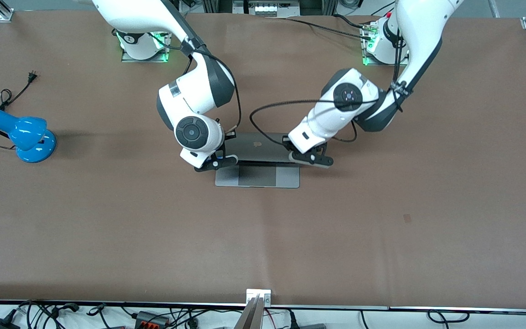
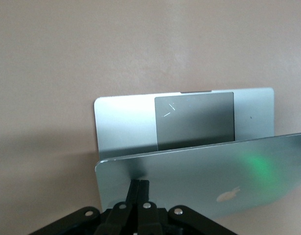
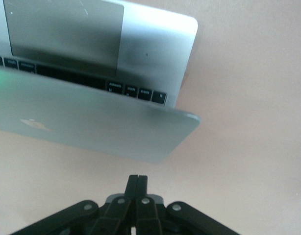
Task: Close laptop with both arms from behind
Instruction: 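Press the screen down onto the keyboard with both grippers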
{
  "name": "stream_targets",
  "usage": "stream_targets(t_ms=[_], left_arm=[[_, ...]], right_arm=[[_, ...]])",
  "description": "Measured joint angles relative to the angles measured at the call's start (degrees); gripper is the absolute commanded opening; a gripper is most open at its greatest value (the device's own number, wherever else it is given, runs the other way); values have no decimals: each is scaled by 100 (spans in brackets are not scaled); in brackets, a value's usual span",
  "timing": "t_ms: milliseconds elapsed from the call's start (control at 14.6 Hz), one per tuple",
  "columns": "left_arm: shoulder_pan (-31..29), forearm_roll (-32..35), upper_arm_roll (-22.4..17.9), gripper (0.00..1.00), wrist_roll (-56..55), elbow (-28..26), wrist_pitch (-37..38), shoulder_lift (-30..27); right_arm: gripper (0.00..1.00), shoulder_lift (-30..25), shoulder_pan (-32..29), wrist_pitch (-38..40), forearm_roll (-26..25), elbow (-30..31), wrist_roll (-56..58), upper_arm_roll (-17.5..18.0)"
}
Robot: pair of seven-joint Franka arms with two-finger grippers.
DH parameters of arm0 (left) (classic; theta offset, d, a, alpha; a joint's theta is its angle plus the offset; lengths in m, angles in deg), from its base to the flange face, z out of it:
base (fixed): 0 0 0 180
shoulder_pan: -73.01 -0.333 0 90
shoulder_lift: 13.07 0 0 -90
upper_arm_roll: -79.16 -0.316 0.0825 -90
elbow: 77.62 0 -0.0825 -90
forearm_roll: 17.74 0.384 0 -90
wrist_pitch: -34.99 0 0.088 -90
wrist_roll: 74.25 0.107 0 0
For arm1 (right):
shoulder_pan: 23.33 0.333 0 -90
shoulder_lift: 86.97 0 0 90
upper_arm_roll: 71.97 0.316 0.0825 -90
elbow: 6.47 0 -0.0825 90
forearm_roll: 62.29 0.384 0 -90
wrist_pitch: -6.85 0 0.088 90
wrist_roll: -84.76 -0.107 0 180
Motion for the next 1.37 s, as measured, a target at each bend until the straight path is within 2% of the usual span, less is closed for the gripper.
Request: stream_targets(t_ms=[616, 822, 1370], left_arm=[[24, 55, -70, 1, 6, 279, -9, 376], [26, 323, -98, 1, -1, 423, -21, 544], [43, 703, -110, 1, 2, 615, -35, 952]], right_arm=[[0, 368, -97, -708, -5, -12, 215, -4], [0, 499, -97, -964, -5, -15, 228, -4], [0, 828, -100, -1050, -5, -367, 237, -4]])
